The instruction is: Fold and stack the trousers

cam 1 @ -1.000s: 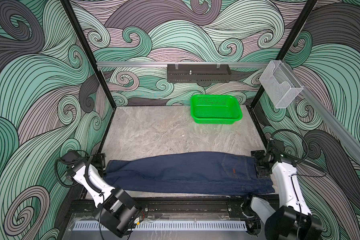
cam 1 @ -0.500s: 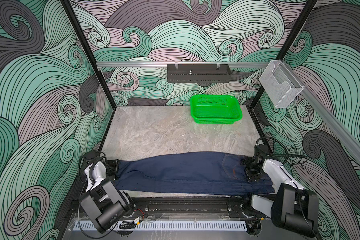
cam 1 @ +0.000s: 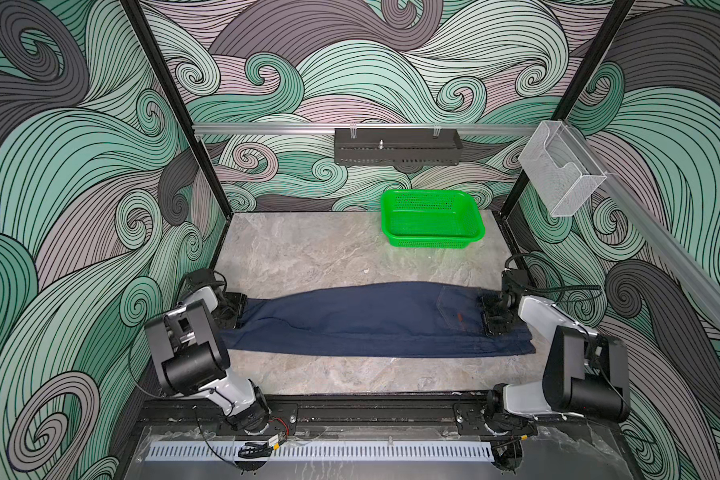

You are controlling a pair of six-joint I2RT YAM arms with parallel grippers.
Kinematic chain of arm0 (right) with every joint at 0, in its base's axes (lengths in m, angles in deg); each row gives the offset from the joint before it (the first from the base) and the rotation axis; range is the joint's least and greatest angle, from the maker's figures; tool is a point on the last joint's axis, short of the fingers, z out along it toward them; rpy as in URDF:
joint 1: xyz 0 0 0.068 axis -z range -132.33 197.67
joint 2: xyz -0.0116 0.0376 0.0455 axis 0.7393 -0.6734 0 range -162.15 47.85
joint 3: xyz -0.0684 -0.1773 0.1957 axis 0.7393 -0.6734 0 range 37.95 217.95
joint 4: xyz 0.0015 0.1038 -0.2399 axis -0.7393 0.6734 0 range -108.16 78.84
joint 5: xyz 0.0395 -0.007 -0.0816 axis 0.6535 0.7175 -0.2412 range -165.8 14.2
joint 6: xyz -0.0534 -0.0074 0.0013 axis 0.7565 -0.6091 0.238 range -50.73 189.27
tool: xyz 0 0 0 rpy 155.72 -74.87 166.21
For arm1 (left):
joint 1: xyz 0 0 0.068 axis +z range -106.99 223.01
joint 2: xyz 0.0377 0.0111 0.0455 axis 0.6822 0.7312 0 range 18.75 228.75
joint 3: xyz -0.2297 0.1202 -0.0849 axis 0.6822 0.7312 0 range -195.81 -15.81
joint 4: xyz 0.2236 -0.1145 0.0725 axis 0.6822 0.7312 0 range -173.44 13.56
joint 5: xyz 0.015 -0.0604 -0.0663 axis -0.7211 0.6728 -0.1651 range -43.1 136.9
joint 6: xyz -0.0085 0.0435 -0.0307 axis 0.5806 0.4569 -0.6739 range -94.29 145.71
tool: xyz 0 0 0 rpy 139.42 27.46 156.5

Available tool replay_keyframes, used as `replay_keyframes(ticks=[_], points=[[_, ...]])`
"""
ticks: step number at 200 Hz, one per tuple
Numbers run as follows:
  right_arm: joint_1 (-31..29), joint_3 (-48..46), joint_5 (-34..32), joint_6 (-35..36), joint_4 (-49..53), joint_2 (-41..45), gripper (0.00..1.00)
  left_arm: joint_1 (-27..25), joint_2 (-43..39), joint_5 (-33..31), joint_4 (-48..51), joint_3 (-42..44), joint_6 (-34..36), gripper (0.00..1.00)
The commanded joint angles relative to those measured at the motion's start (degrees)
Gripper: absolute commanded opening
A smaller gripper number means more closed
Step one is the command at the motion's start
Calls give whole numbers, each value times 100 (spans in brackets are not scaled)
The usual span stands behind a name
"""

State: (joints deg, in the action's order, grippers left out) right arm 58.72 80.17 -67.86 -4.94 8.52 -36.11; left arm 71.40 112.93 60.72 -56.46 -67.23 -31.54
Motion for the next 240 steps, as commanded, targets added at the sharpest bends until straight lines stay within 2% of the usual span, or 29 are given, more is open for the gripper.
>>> replay_keyframes(ticks=[1, 37, 64, 112, 138, 170, 208, 240], points=[[-162, -12, -266, -280, -392, -700, 74, -159, 733, -350, -494, -353, -94, 59], [-382, 739, -384, -445, -400, -1333, 73, -282, 1414, -178, -572, -1206, -260, 58], [-428, 1184, -377, -333, -269, -1512, 73, -293, 1497, -96, -263, -1855, -192, 60], [-425, 1867, -588, 566, 678, -849, 86, -219, 381, -51, 415, -2230, 157, 75], [-171, 1857, -659, 962, 1087, -222, 88, -15, -315, 119, 696, -2027, 335, 78], [505, 1464, -360, 1249, 1128, 175, 80, 262, -924, 336, 835, -1526, 534, 78], [1148, 1233, 523, 1635, 738, -272, 68, 374, -1083, 726, 746, -1030, 630, 78], [1497, 1197, 842, 1954, 355, -614, 60, 374, -1148, 976, 510, -786, 576, 78]])
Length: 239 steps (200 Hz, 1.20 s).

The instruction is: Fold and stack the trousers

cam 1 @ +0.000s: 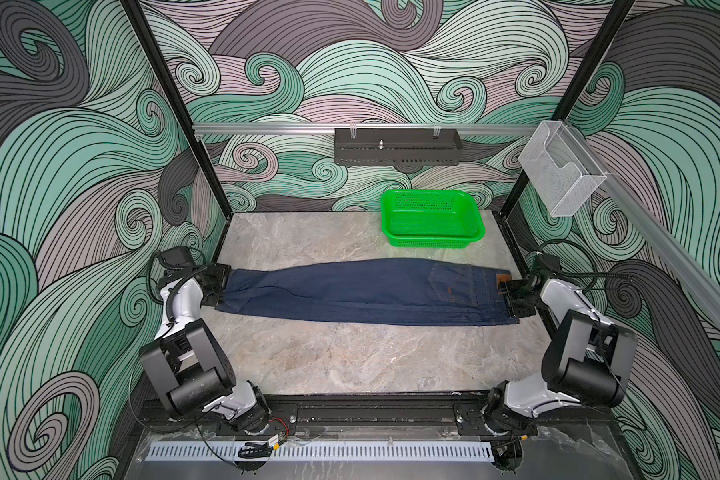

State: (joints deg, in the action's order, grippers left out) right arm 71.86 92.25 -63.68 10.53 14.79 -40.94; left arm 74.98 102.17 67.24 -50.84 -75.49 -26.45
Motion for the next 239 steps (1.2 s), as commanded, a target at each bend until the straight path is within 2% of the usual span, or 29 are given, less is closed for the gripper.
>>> replay_keyframes(ticks=[1, 37, 61, 88, 139, 156, 182, 196, 239], points=[[192, -14, 428, 420, -276, -139, 60, 18, -72, 328, -56, 47, 66, 78], [429, 39, 547, 609, -406, -409, 48, 20, -111, 445, -247, 123, 37, 78], [507, 43, 573, 621, -481, -536, 34, 16, -72, 454, -332, 154, 57, 77], [508, 46, 599, 539, -570, -651, 29, 14, 7, 530, -458, 210, 9, 77], [502, 6, 581, 372, -615, -601, 12, 14, 61, 594, -569, 246, -22, 77], [495, -18, 597, 354, -581, -497, 14, 24, 61, 612, -579, 251, -26, 77], [490, -32, 690, 379, -451, -357, 24, 29, 78, 603, -583, 272, -35, 77], [485, -69, 696, 389, -352, -320, 35, 26, 87, 594, -573, 282, -39, 77], [495, -448, 686, 291, -612, -407, 32, 22, 63, 533, -509, 255, -29, 77]])
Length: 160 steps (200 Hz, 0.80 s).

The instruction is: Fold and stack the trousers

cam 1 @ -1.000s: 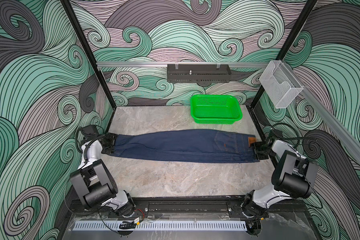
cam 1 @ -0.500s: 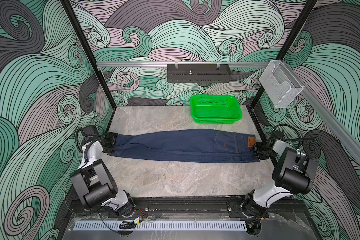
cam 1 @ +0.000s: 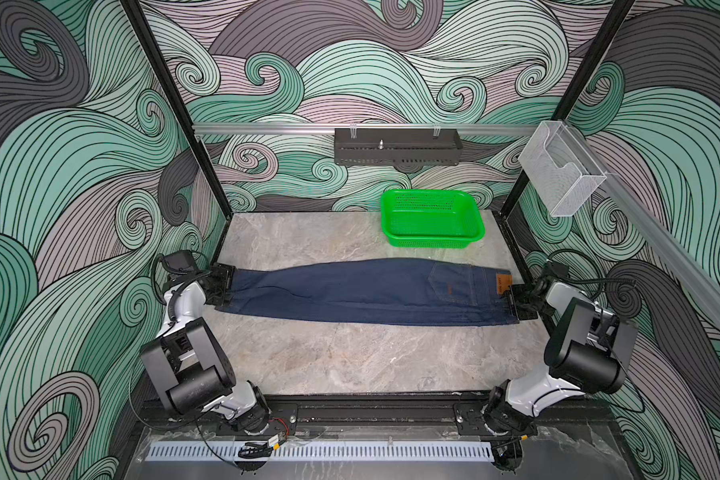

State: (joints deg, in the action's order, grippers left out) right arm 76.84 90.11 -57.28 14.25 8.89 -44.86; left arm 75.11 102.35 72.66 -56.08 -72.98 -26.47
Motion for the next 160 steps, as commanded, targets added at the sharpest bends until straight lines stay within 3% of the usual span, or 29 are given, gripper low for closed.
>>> replay_keyframes(ticks=[1, 36, 94, 160], points=[[-5, -242, 46, -84, -23, -22, 32, 13, 44, -9, 16, 4, -28, 77], [-4, -365, 89, -150, -214, -182, 29, 11, 52, -35, 55, -14, -16, 77], [-1, -216, 114, -191, -116, 120, 0, 13, 98, -135, 47, 39, -28, 76], [-6, -130, 323, -220, -66, 249, 0, -131, 494, 4, -556, 366, -374, 77]])
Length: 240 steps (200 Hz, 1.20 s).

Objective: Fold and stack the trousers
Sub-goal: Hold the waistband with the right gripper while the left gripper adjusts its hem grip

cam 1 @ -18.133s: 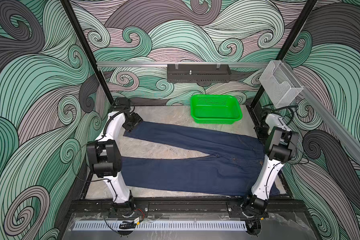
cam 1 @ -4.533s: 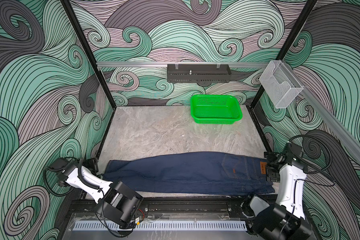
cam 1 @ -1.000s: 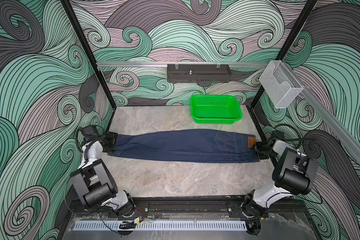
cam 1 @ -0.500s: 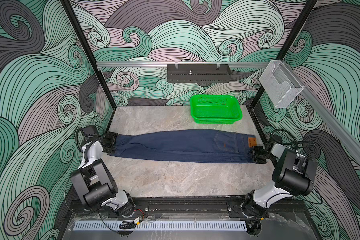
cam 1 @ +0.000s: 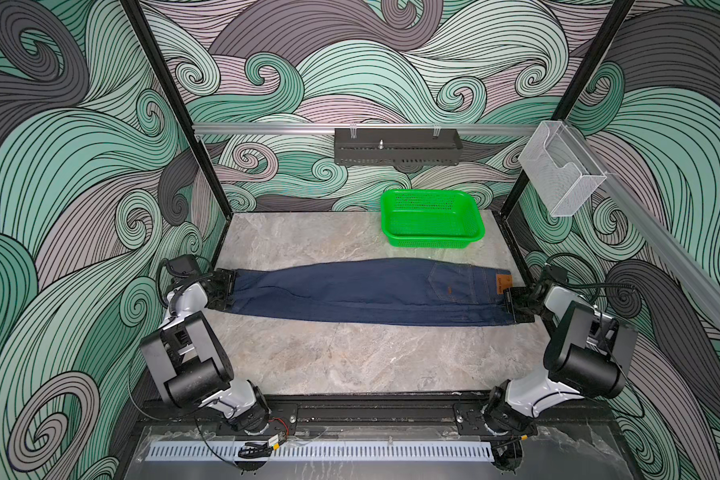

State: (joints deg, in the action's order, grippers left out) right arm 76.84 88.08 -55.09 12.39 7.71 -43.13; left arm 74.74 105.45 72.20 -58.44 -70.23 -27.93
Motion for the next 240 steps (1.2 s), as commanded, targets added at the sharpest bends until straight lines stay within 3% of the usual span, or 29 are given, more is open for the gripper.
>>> replay_keyframes(ticks=[1, 41, 111, 135, 173, 195, 240], points=[[-7, 70, 106, -34, 46, 74, 0, -99, 191, 48, -337, 94, -239, 77], [-15, 67, 235, -8, -29, -2, 0, -206, 499, 162, -1048, 232, -751, 78], [-19, 92, 375, -69, -238, -168, 0, -716, 1301, -324, -1311, -254, -1244, 79], [-21, 89, 388, -77, -280, -203, 0, -827, 1559, -464, -1307, -347, -1348, 68], [-16, 109, 464, -101, -285, -205, 0, -828, 1384, -740, -987, -359, -1222, 41], [-16, 127, 481, -125, -292, -171, 0, -783, 1081, -1071, -414, -488, -943, 41], [-23, 169, 491, -122, -275, -150, 0, -587, 869, -1158, 52, -568, -648, 42]])
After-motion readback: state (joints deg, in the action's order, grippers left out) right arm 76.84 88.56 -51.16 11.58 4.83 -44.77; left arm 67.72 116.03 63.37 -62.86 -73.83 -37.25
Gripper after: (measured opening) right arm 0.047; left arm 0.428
